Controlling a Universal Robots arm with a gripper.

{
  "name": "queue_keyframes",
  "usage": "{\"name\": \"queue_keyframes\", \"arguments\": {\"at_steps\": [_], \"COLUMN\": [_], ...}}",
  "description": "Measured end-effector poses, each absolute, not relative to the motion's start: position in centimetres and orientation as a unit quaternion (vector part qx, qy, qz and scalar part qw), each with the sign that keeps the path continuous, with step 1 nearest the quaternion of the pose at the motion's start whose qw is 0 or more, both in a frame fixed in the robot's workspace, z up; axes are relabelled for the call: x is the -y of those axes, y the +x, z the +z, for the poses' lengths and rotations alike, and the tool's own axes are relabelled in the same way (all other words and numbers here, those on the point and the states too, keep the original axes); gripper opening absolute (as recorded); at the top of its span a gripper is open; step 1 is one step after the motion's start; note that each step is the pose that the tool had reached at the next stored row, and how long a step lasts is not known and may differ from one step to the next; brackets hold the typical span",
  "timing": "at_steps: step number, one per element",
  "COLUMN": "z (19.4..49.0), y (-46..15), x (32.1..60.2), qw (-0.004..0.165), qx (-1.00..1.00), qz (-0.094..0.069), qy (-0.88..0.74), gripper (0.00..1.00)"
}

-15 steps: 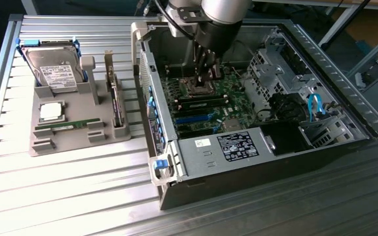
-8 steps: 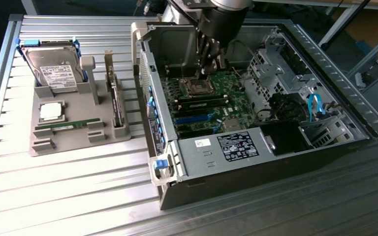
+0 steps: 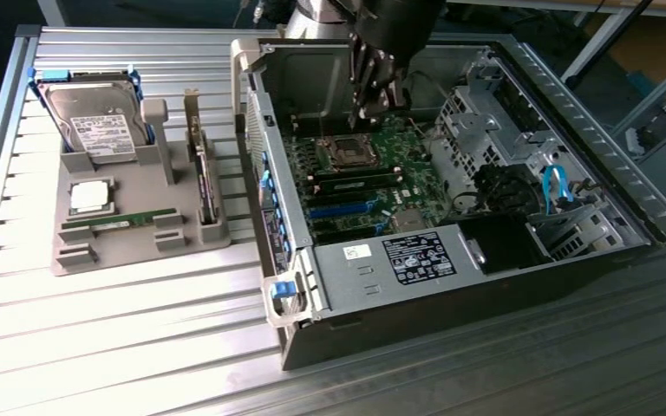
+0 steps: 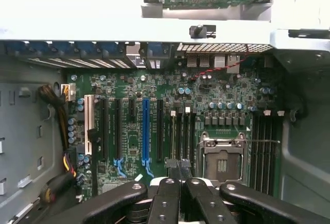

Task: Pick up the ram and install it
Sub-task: 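Press down the ram until it locks into place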

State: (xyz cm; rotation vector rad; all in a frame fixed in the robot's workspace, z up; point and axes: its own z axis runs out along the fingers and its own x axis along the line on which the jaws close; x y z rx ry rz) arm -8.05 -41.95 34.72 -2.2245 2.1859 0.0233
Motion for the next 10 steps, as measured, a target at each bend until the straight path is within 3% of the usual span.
{"name": "queue_keyframes", "arguments": {"at_steps": [10], "z": [36.9], "y": [-8.0], "x": [41.9], "qw": [0.011], "qx": [-0.701], "qz": [0.007], "qy": [-0.713], "gripper": [0.10]}}
